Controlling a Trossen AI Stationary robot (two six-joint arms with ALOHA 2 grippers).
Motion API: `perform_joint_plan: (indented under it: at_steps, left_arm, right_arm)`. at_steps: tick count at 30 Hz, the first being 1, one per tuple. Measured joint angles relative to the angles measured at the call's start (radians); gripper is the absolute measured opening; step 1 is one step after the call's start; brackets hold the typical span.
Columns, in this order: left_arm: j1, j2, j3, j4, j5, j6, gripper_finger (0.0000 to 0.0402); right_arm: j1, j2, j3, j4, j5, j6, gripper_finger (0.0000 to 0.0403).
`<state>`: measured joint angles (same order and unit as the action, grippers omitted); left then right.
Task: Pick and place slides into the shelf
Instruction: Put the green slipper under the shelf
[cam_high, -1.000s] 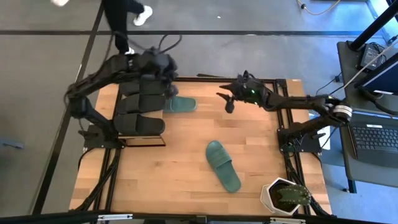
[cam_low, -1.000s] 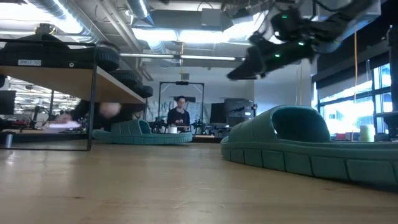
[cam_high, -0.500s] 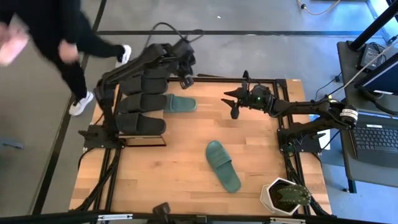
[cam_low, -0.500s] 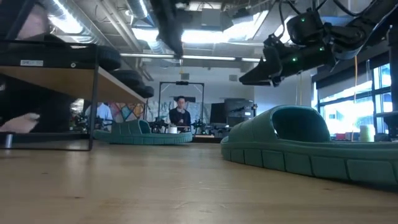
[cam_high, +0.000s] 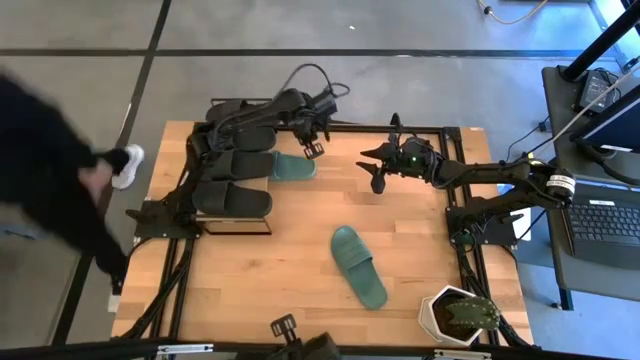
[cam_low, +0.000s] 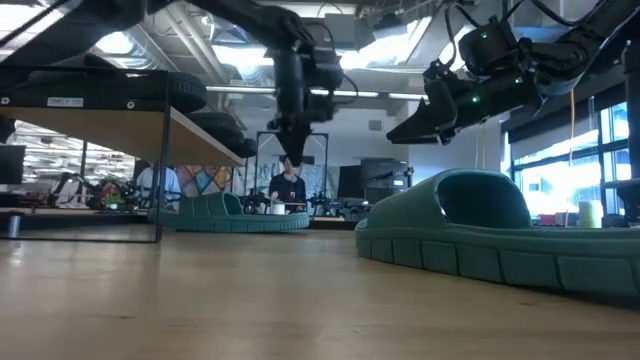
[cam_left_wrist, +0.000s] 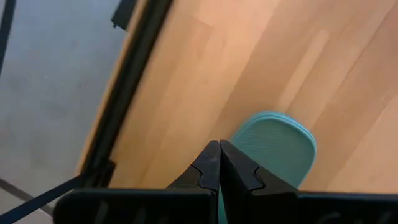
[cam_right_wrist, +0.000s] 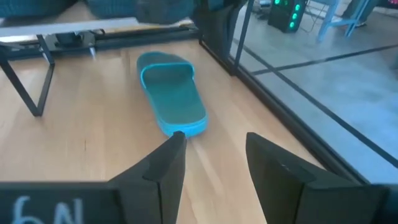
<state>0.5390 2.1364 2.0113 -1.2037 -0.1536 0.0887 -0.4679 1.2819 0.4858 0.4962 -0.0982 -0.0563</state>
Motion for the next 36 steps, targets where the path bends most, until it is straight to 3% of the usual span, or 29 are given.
perform_joint_plan:
  at_steps: [7, 22, 36]
  left_arm:
    - [-0.007, 0.071, 0.0, 0.002, -0.004, -0.008, 0.0]
    - [-0.076, 0.081, 0.0, 0.062, -0.027, 0.024, 0.0]
    - [-0.079, 0.129, -0.026, 0.097, 0.08, 0.049, 0.0]
  right_arm:
    - [0.0, 0.0, 0.0, -0.034, 0.0, 0.012, 0.0169]
    - [0.0, 0.0, 0.0, -0.073, 0.0, 0.109, 0.0169]
    - [0.0, 0.0, 0.0, -0.073, 0.0, 0.135, 0.0169]
